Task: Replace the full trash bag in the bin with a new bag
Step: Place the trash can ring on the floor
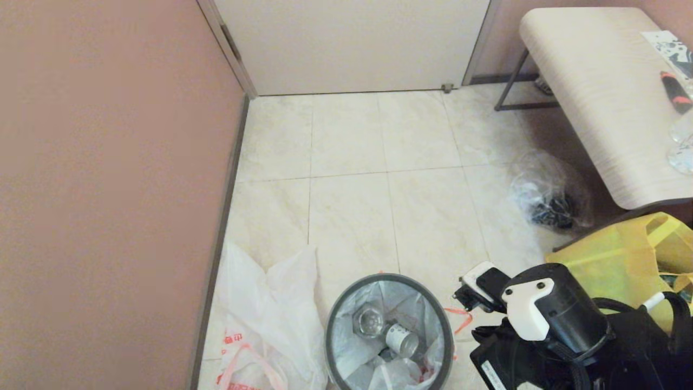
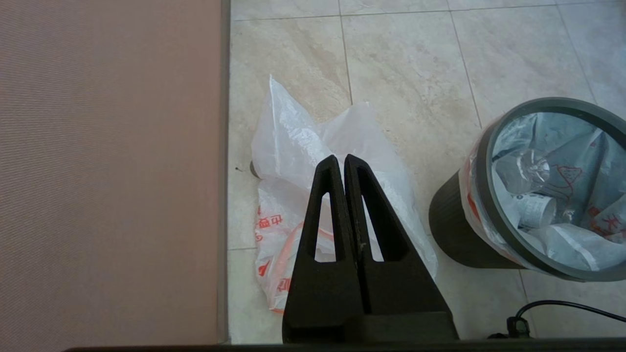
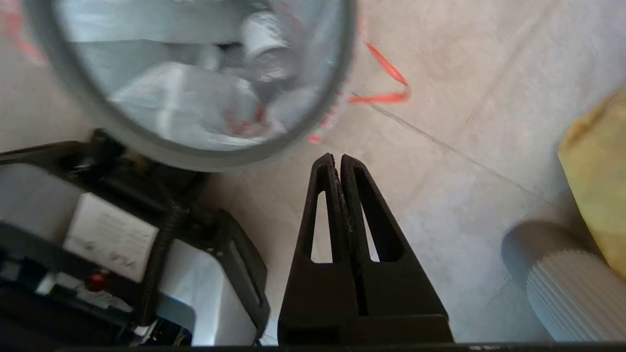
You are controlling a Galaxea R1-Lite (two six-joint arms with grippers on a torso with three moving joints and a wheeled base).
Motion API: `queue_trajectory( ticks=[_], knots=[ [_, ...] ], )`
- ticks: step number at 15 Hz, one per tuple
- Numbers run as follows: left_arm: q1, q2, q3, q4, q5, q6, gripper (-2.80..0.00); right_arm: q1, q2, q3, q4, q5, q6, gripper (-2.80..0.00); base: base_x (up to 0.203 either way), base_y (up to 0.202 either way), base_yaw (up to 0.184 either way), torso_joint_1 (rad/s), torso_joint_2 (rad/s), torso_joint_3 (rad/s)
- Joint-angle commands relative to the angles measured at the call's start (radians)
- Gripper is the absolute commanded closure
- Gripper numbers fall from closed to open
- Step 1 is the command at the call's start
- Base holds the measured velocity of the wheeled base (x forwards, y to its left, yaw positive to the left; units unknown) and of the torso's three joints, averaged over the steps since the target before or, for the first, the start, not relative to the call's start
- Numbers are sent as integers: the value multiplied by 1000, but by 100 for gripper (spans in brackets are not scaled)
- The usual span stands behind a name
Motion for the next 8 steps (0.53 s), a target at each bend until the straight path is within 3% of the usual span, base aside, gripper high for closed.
queue_trajectory(
  ticks=[1,2,3,8],
  knots=[
    [0,0,0,-1,0,-1,0,-28,34,-2,-8,-4,2,0,0,0,0,0,0,0],
    [0,0,0,-1,0,-1,0,-48,79,-7,-30,-5,5,0,0,0,0,0,0,0],
    [0,0,0,-1,0,-1,0,-71,135,-10,-82,-6,11,-280,0,0,0,0,0,0],
    [0,0,0,-1,0,-1,0,-166,442,-24,-458,-3,4,-280,0,0,0,0,0,0]
  ],
)
